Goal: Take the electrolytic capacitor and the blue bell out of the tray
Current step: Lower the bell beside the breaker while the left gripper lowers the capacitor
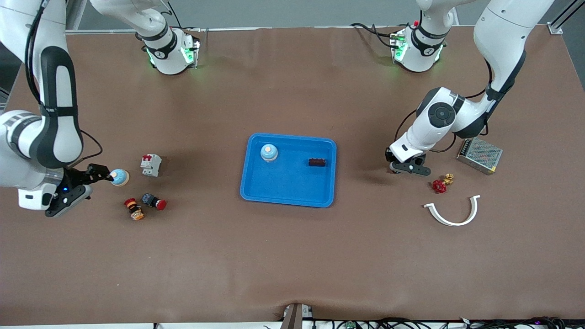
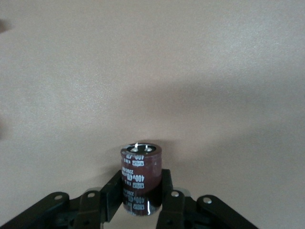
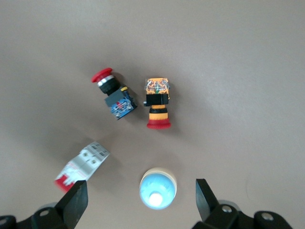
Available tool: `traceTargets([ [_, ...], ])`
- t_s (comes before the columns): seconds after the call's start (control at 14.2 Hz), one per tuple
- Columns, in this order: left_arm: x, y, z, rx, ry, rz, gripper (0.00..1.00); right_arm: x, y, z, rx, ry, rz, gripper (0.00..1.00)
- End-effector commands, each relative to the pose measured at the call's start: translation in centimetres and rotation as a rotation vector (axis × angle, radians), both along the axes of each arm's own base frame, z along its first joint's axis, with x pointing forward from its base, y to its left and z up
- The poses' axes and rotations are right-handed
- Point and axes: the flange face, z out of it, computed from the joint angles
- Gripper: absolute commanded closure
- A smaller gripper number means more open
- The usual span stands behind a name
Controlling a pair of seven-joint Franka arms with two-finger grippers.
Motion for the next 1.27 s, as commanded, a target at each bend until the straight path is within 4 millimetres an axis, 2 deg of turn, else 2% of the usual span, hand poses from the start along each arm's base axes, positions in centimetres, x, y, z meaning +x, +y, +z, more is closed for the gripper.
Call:
traceTargets([
  [0.0,0.1,0.0,0.1,-0.002,-0.015,-0.015,1.0,1.3,5.2,5.4,-0.067,0.077,-0.127,0.0],
  [0.14,0.1,0.4,-0.5,0.012,-0.015,-0.03,1.0,1.7,8.6,8.2,-0.084,0.073,-0.209,0.0],
  [0.28,0.2,0.5,-0.9,0.027,-0.024,-0.028,1.0,1.6,11.9,9.0,-0.1,0.067,-0.28,0.0],
  [0.42,0.4,0.5,-1.2,0.035,-0.033,-0.027,1.0,1.4,13.3,9.7,-0.104,0.054,-0.281,0.0],
  [0.71,0.4,0.8,-1.4,0.04,-0.032,-0.024,1.0,1.4,13.5,10.0,-0.12,0.045,-0.269,0.0],
  [0.78,0.5,0.8,-1.4,0.04,-0.034,-0.013,0.9,1.4,13.4,10.0,-0.12,0.045,-0.27,0.0],
  [0.85,0.5,0.8,-1.3,0.039,-0.034,0.019,0.37,1.4,12.8,9.9,-0.119,0.048,-0.272,0.0],
  [0.92,0.4,0.7,-1.3,0.038,-0.035,0.036,0.1,1.4,12.9,9.9,-0.118,0.046,-0.269,0.0],
  [0.99,0.5,0.7,-1.2,0.037,-0.036,0.049,0.0,1.4,13.3,10.0,-0.119,0.042,-0.269,0.0],
  [1.2,0.4,0.6,-1.2,0.038,-0.034,0.096,0.0,1.2,14.9,10.4,-0.119,0.033,-0.255,0.0],
])
